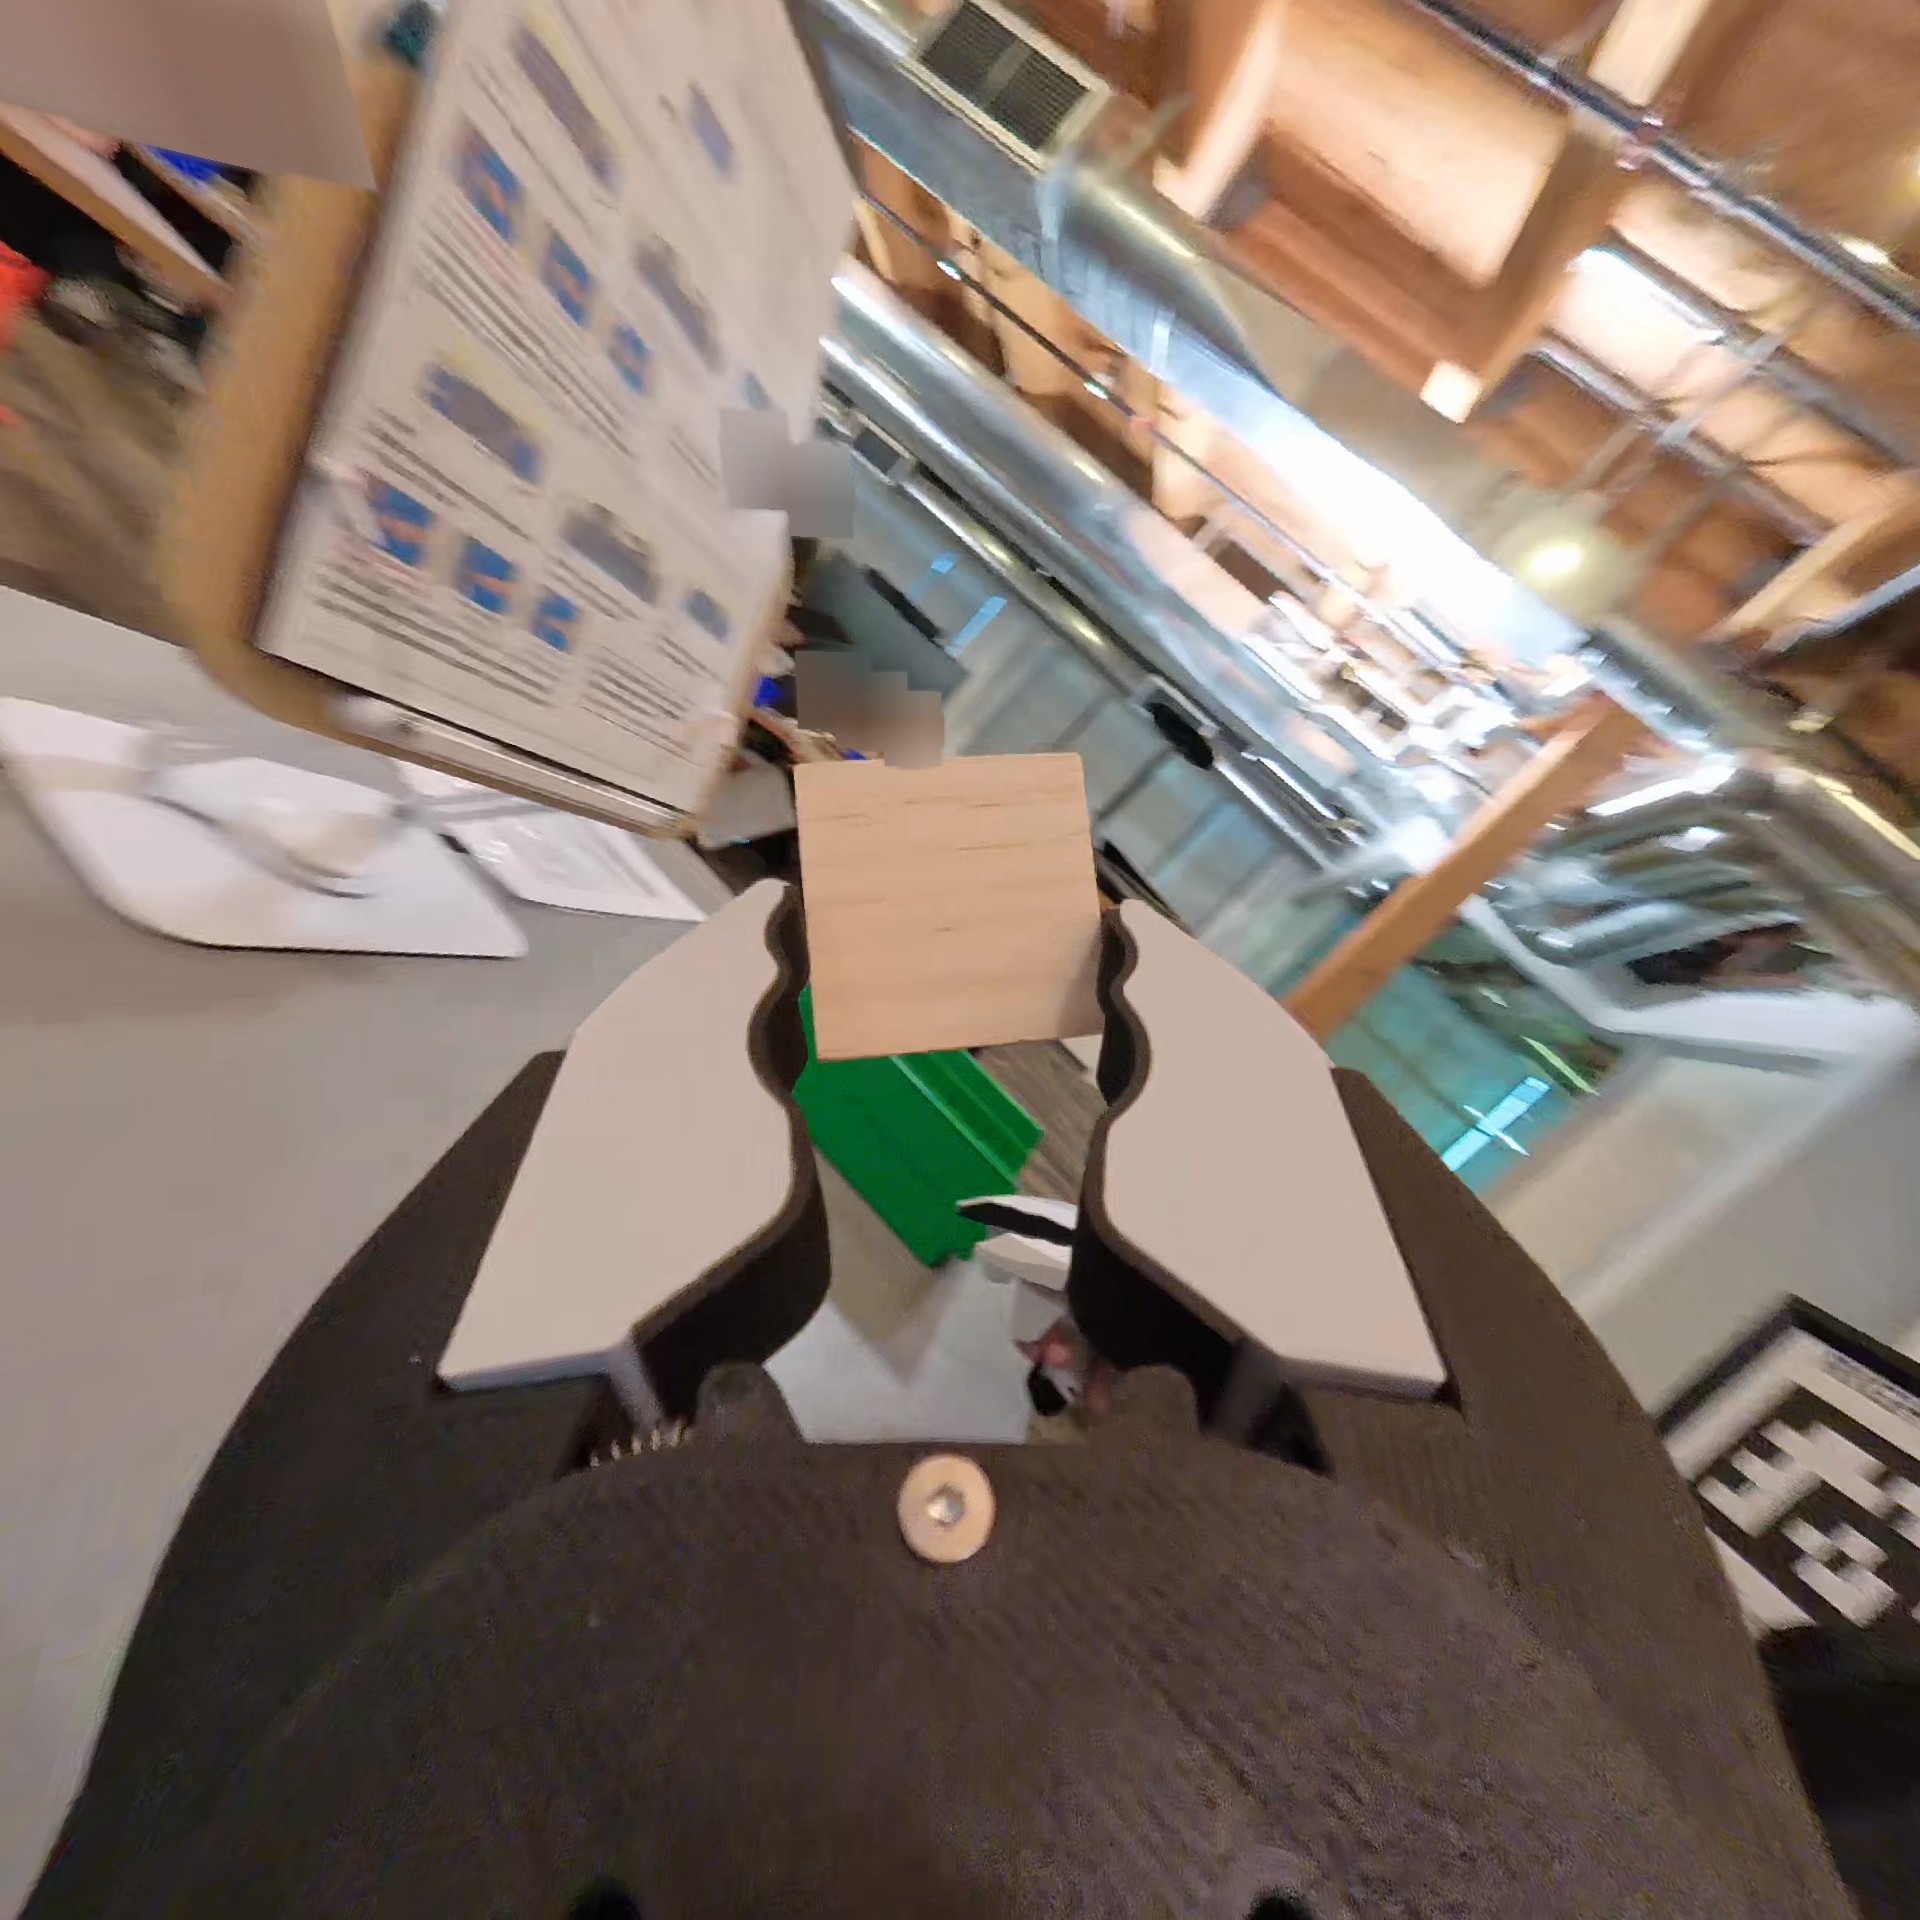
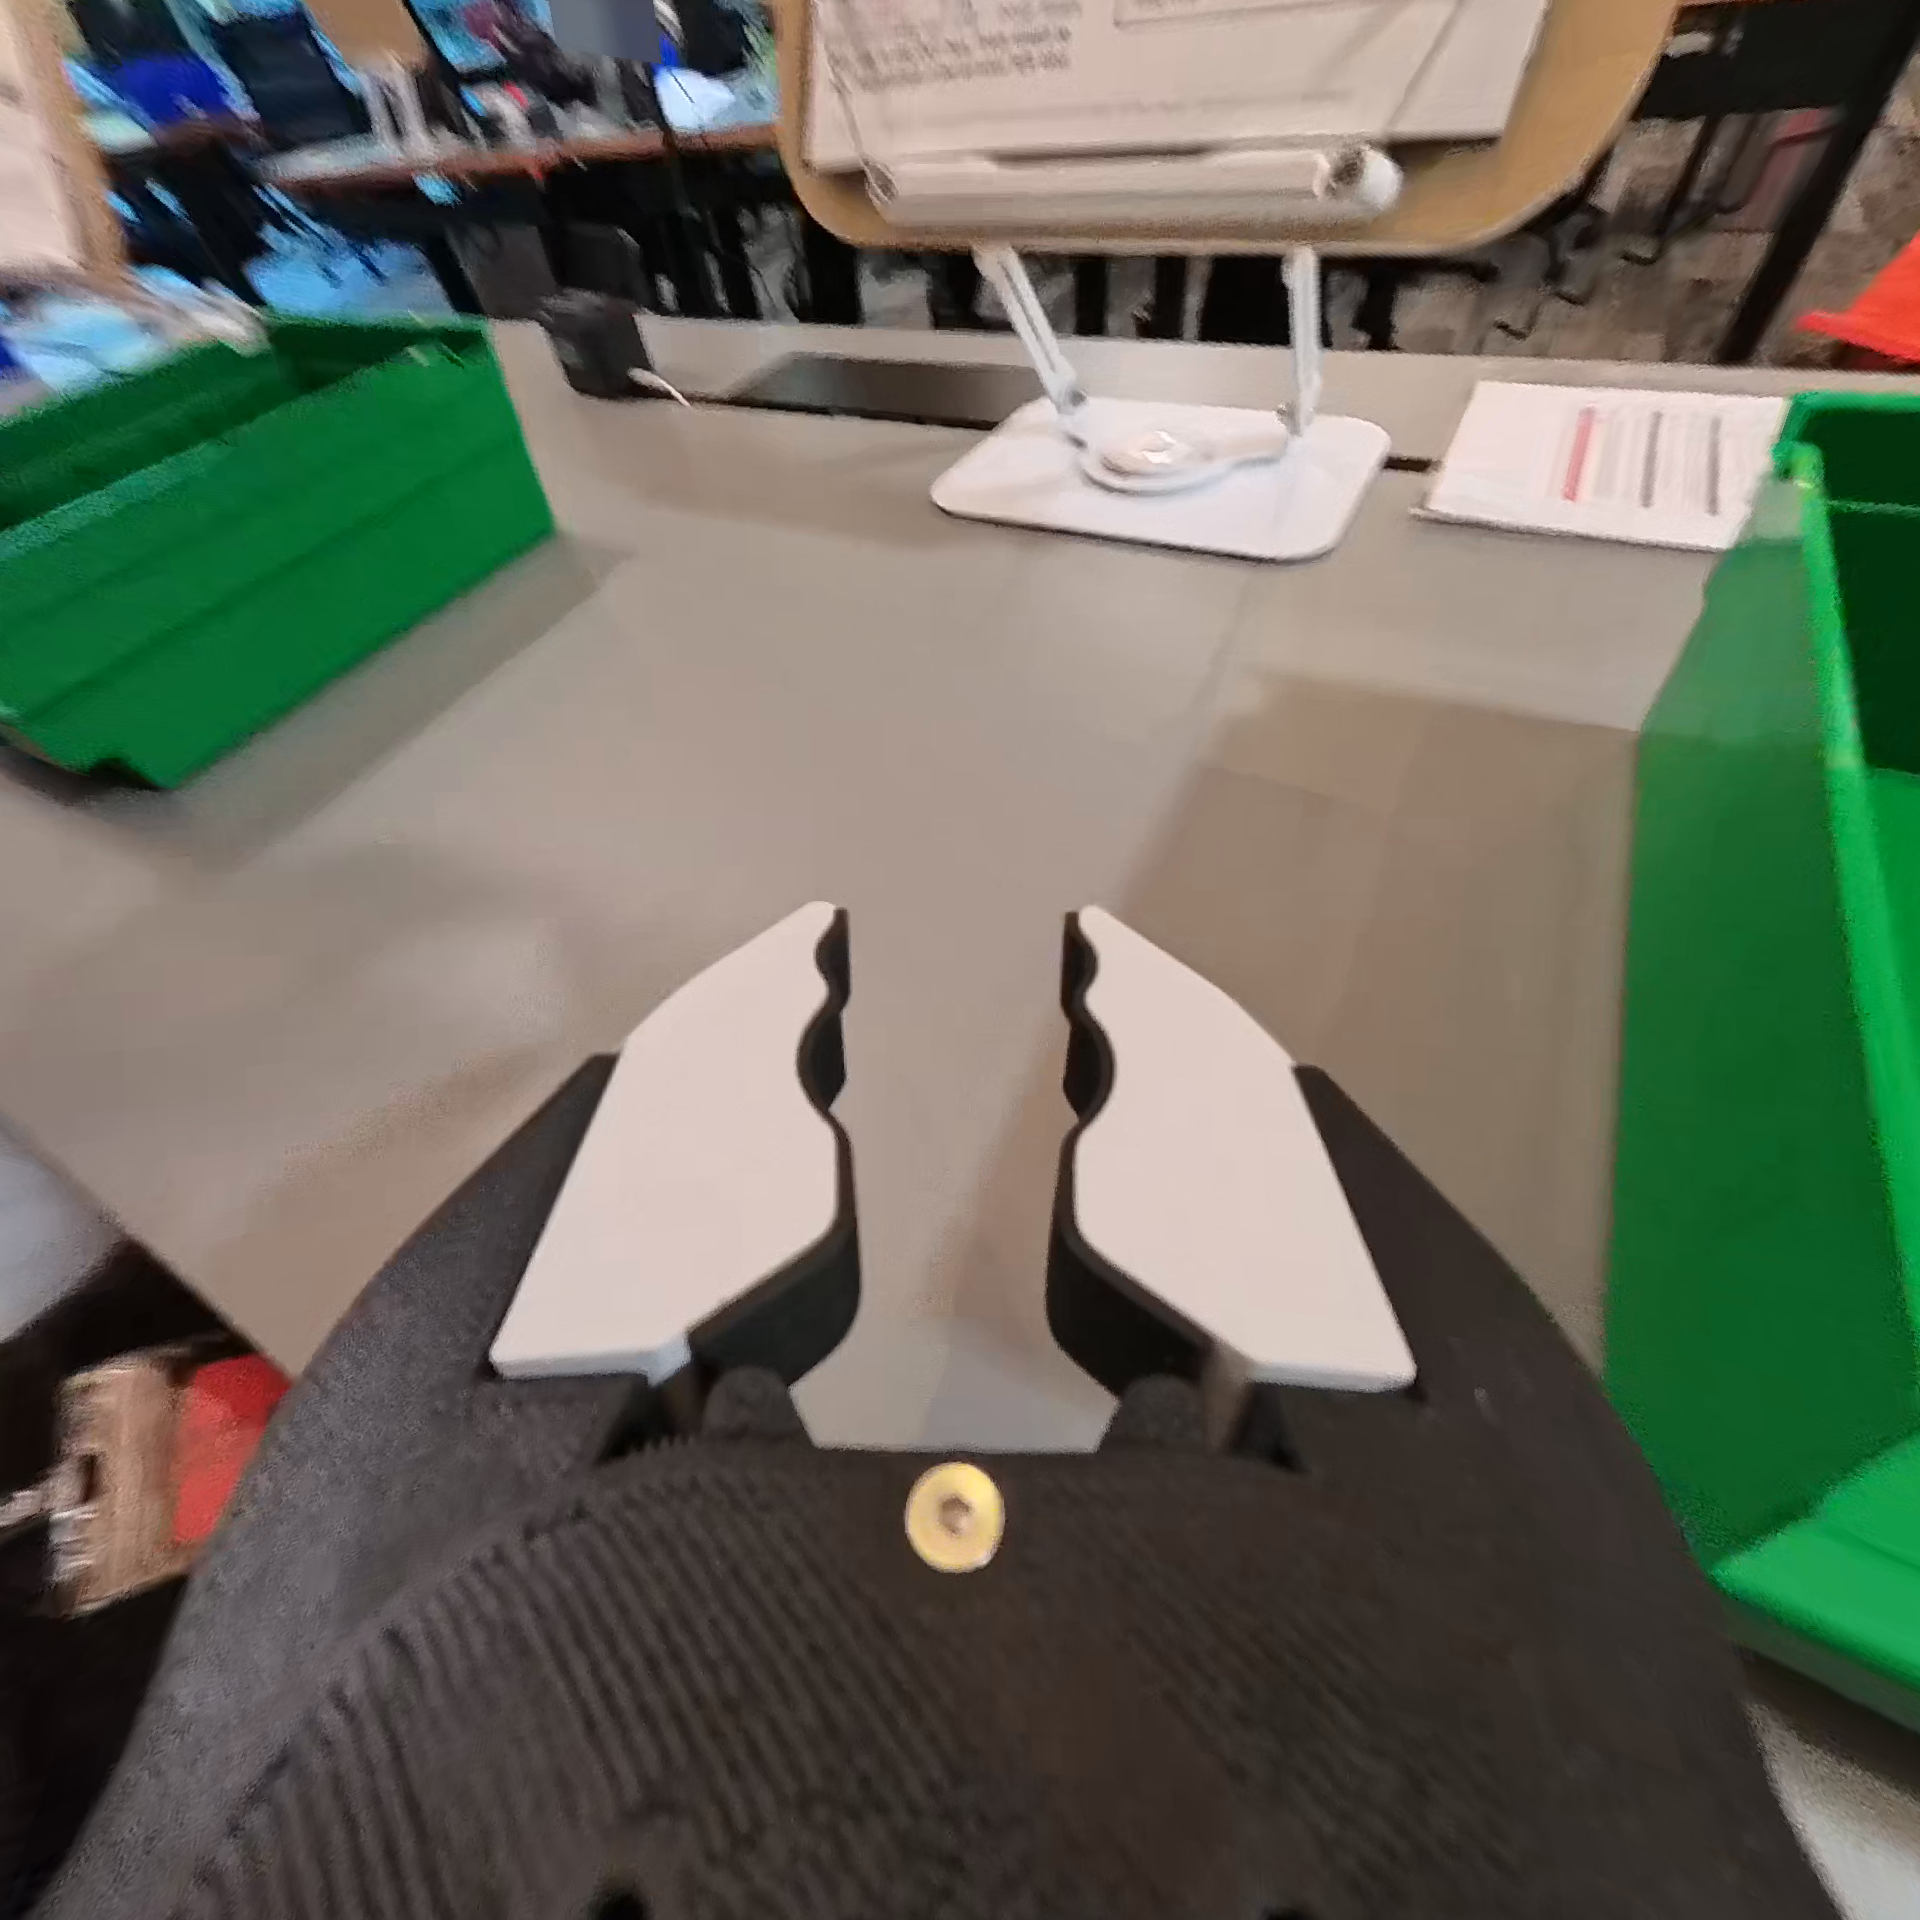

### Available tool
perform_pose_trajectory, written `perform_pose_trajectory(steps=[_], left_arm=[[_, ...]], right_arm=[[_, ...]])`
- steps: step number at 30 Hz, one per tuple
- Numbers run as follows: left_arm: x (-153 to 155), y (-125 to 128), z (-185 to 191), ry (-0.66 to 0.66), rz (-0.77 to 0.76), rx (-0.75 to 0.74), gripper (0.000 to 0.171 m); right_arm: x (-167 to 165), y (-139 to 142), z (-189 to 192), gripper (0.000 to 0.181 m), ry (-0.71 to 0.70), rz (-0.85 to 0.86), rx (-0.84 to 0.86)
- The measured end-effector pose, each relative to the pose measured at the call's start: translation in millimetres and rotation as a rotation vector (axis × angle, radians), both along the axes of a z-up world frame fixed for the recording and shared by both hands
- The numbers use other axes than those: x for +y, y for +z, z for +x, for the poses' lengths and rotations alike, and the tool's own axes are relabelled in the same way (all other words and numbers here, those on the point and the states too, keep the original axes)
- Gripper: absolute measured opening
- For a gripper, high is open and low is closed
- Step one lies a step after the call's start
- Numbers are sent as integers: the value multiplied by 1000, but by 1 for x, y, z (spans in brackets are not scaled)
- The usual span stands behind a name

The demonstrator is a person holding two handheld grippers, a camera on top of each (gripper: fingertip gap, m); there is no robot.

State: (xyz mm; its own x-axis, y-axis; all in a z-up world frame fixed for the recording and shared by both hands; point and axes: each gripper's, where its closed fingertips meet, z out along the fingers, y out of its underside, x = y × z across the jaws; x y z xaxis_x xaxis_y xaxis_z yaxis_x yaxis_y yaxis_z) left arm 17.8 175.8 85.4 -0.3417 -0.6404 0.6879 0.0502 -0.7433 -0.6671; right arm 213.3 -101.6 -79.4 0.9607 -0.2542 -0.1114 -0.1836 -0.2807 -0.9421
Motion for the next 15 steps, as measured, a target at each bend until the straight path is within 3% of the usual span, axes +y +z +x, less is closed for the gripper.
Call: perform_pose_trajectory(steps=[2, 4, 7, 10, 15], left_arm=[[-33, 0, 21, -94, -3, -47, 55], [-70, -5, 40, -187, 12, -85, 55], [-124, -28, 67, -274, 67, -86, 55], [-167, -45, 80, -328, 29, -124, 55], [-210, -54, 88, -469, -84, -166, 55]], right_arm=[[6, 20, -21, 47, 92, 118, 53], [7, 51, -55, 57, 273, 291, 110], [2, 79, -81, 59, 389, 446, 187], [-1, 91, -89, 67, 438, 549, 328], [0, 89, -78, 76, 449, 637, 648]])
